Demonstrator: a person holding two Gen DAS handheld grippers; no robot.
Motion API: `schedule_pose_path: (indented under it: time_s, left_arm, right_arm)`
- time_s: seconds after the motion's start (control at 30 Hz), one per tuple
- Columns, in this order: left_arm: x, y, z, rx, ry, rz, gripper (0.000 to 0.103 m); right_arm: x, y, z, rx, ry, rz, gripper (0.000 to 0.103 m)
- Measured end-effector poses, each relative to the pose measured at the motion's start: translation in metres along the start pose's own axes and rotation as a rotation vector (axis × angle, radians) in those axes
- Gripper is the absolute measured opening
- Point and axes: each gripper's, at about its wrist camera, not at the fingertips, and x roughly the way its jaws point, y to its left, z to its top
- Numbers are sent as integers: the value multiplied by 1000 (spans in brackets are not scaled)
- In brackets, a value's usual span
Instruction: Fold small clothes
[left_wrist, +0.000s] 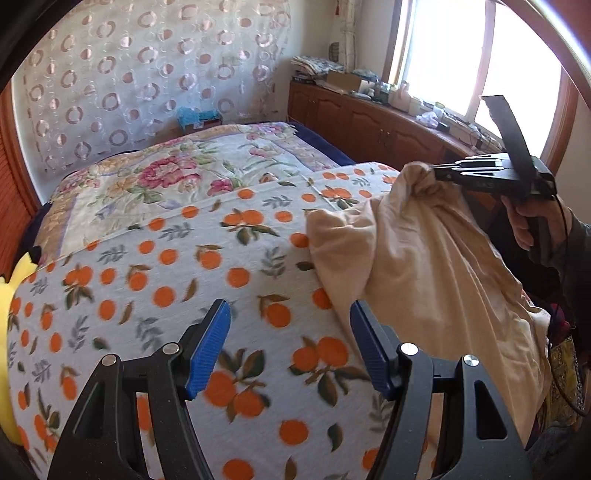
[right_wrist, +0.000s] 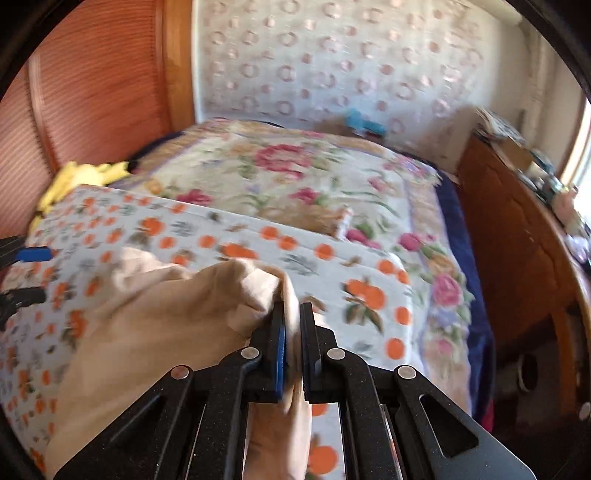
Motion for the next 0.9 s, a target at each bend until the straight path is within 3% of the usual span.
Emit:
schedule_pose_path:
  time_s: [0.03,0.1,0.13,0.3,0.43,0.47,0.5,0.53,0.57,0.6,0.63,0.67,0.7,0.77,0.8,0.9]
  left_arm:
    - [9,-6,4,12,13,-2,68]
    - [21,-15,12,32,23,-15,68]
    - [27,-19,17,41,27,-24,68]
    - [67,-27,43,50,62,-15,68]
    - [85,-20,55,-4,83,-67,46]
    - [88,-19,57,-10,82,-74,32]
    - [89,-19,59,-9,79,-84,25]
    - [90,-19,60,-17,74,-85,9]
    - [91,-19,61,-26,73,-80,8]
    - [91,-19,62,-26,61,-65,8]
    - [89,-19,63,-35,36,-36,8]
    - [87,-17,64,-56,19,-10,8]
    - [85,-15,65,-76,10,3,8]
    - [82,-17,66,-86,6,31,8]
    - [81,-19,67,-78,6,40,9]
    - [71,-26,66,-46,8,68,33]
  right_arm:
    - [7,-3,-3,19,22,-42,12]
    - [16,-7,-9,54,34,-133,36]
    - [17,-10,-13,78,28,-151,40]
    - [13,1,-29,122,-2,51,44]
    - [32,10,-27,77,17,119,53]
    - [39,9,-25,63,27,137,53]
    - [46,9,-23,52,40,160,53]
    - [52,6,-19,43,50,173,53]
    - [56,5,-19,36,62,190,51]
    - [60,0,-17,34,70,194,29]
    - [55,-15,-14,36,63,145,16]
    - [47,-27,-11,58,66,14,8]
    - [43,-39,-9,106,57,-70,8]
    - [30,-65,-15,195,22,-133,8]
    - [24,-73,-19,224,12,-134,8]
    - [2,-83,-32,252,-25,-42,8]
